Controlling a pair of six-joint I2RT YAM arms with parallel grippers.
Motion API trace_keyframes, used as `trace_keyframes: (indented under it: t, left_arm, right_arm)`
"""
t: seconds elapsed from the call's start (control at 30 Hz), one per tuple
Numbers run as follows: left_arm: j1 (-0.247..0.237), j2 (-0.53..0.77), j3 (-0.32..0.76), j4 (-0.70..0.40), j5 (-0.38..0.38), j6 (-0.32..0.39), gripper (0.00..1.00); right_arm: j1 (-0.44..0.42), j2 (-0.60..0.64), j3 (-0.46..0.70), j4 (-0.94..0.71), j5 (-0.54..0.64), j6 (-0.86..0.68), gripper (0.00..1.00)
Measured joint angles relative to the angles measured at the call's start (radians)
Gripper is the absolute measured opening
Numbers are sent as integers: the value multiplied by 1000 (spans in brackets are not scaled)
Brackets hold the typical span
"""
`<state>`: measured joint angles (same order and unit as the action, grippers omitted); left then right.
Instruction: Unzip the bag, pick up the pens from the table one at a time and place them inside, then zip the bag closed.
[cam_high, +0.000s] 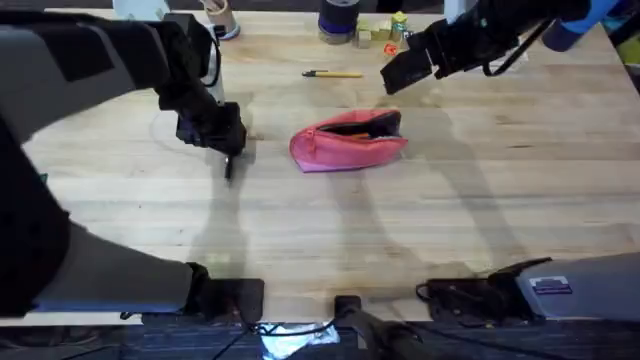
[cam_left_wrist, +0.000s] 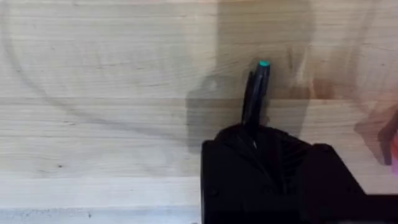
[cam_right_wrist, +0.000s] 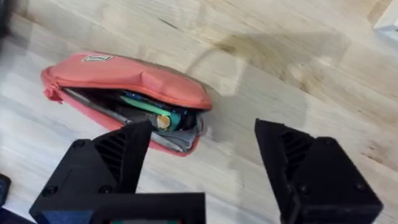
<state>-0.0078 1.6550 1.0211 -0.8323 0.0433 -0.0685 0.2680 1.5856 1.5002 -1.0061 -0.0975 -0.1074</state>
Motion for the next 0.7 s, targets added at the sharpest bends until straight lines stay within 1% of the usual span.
trace_keyframes:
  t: [0.13, 0.23, 0.3, 0.4, 0.53, 0.7]
  left_arm:
    - [0, 42, 57, -48, 11, 0, 42]
    - [-1, 69, 126, -71, 26, 0, 41]
    - [-7, 72, 184, -88, 35, 0, 42]
    - [-31, 72, 278, -103, 40, 3, 42]
    - [-101, 72, 394, -104, 42, 24, 42]
    - [-216, 70, 491, -99, 44, 64, 42]
  right_arm:
    - [0, -13, 0, -5, 0, 4, 996]
    - [0, -46, 0, -23, 0, 7, 996]
    - [0, -76, 0, -43, 0, 7, 996]
    - [0, -116, 0, -77, 0, 7, 995]
    - [0, -157, 0, -119, 0, 7, 995]
    - [0, -205, 0, -173, 0, 7, 995]
